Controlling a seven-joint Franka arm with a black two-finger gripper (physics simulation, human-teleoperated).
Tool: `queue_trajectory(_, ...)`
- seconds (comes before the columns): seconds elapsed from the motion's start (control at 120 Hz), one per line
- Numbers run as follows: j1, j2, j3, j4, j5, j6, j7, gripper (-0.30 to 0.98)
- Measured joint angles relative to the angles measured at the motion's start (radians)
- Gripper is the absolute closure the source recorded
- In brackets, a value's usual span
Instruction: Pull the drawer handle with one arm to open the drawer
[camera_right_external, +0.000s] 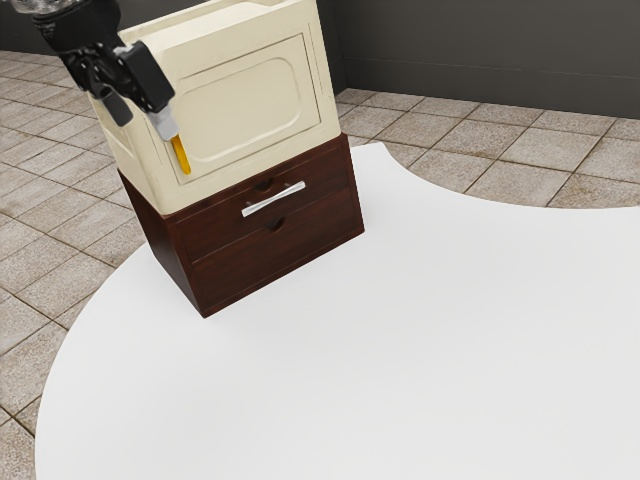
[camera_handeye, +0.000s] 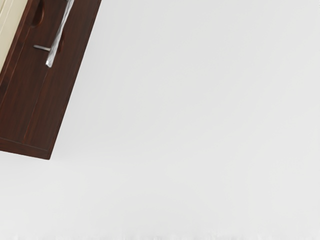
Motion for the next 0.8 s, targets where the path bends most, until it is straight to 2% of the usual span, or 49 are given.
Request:
queue_trajectory(0.233,-0.039,0.012,0.012,0.000,0.016,-0.079,0.013,0.00)
queue_trajectory(0.317,-0.190,0.007,0.147,-0.020,0.031,-0.083,0.012,0.00)
queue_trajectory(0.383,-0.231,0.031,0.185,-0.022,0.022,-0.084,0.007,0.00)
queue_trajectory(0.417,-0.215,0.057,0.170,-0.020,0.017,-0.081,0.004,0.00)
queue_trajectory(0.492,-0.105,0.120,0.036,-0.018,0.010,-0.058,-0.002,0.00)
queue_trajectory(0.542,-0.075,0.155,-0.012,-0.017,0.007,-0.032,-0.006,0.00)
queue_trajectory(0.658,-0.054,0.232,-0.056,-0.015,0.006,0.038,-0.011,0.00)
queue_trajectory(0.8,-0.051,0.305,-0.066,-0.010,0.005,0.108,-0.009,0.01)
